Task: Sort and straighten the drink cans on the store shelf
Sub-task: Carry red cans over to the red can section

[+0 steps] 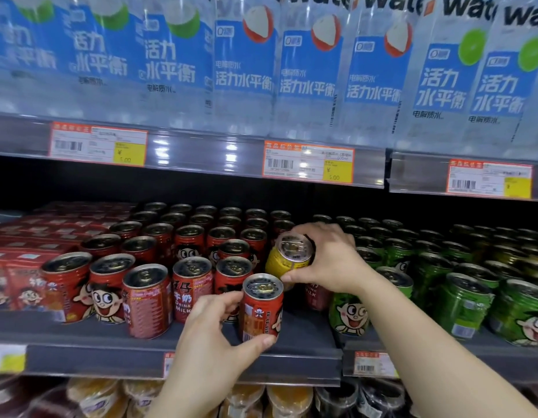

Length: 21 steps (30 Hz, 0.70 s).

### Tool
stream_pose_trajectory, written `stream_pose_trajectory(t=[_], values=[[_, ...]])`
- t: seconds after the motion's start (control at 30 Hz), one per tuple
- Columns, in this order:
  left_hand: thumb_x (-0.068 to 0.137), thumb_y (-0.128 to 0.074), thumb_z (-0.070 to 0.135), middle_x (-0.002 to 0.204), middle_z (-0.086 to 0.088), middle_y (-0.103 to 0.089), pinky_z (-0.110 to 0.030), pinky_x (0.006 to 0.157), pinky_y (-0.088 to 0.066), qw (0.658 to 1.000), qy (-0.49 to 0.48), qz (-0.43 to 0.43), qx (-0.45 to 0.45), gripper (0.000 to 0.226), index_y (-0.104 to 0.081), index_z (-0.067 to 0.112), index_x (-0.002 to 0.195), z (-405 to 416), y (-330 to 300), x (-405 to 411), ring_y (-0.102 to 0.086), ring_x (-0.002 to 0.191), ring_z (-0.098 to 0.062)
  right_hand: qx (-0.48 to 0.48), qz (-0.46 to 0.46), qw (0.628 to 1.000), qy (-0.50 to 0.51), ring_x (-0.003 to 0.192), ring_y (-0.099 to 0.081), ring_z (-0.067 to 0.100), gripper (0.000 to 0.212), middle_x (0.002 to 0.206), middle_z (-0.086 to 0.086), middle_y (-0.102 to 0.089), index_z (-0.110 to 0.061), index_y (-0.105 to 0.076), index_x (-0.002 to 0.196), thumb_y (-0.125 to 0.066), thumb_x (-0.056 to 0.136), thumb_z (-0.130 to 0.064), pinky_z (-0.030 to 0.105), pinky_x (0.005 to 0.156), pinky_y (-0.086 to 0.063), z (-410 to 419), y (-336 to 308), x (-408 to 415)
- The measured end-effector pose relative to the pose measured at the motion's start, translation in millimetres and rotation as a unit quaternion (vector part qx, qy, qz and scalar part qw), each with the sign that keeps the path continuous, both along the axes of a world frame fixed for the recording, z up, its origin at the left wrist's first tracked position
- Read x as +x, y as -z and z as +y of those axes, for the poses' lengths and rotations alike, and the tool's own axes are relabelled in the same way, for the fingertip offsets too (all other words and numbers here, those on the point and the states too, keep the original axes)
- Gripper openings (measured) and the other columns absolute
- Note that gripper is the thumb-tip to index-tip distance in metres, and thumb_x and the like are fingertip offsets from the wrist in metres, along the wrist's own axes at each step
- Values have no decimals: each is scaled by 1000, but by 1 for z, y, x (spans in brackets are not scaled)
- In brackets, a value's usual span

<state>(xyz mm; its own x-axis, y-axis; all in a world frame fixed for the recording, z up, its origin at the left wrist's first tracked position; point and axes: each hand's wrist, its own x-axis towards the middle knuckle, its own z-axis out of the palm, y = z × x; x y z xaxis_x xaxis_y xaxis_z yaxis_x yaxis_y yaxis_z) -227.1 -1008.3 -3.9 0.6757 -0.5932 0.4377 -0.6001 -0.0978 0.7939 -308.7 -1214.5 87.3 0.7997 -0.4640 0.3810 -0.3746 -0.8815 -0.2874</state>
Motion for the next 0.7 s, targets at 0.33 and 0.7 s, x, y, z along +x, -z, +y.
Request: stream_pose_trajectory(t=[0.33, 0.7], values=[[60, -85, 37, 111, 6, -49, -35, 97, -40, 993, -108, -24, -29, 62, -59, 25, 115, -33, -17, -20, -47, 114, -17, 108, -178, 978, -4, 112, -49, 1, 71, 112, -27, -55, -54, -45, 108, -86, 50, -52, 28, 94, -42, 21, 11, -118], [61, -80, 47, 109, 6, -48, -30, 94, -31, 982, -109, -140, -56, 62, -60, 27, 116, -138, -54, -132, -41, 110, -17, 157, -164, 973, 46, 104, -52, -10, 70, 108, -32, -57, -51, -48, 109, -87, 52, -49, 16, 85, -43, -47, 27, -243]])
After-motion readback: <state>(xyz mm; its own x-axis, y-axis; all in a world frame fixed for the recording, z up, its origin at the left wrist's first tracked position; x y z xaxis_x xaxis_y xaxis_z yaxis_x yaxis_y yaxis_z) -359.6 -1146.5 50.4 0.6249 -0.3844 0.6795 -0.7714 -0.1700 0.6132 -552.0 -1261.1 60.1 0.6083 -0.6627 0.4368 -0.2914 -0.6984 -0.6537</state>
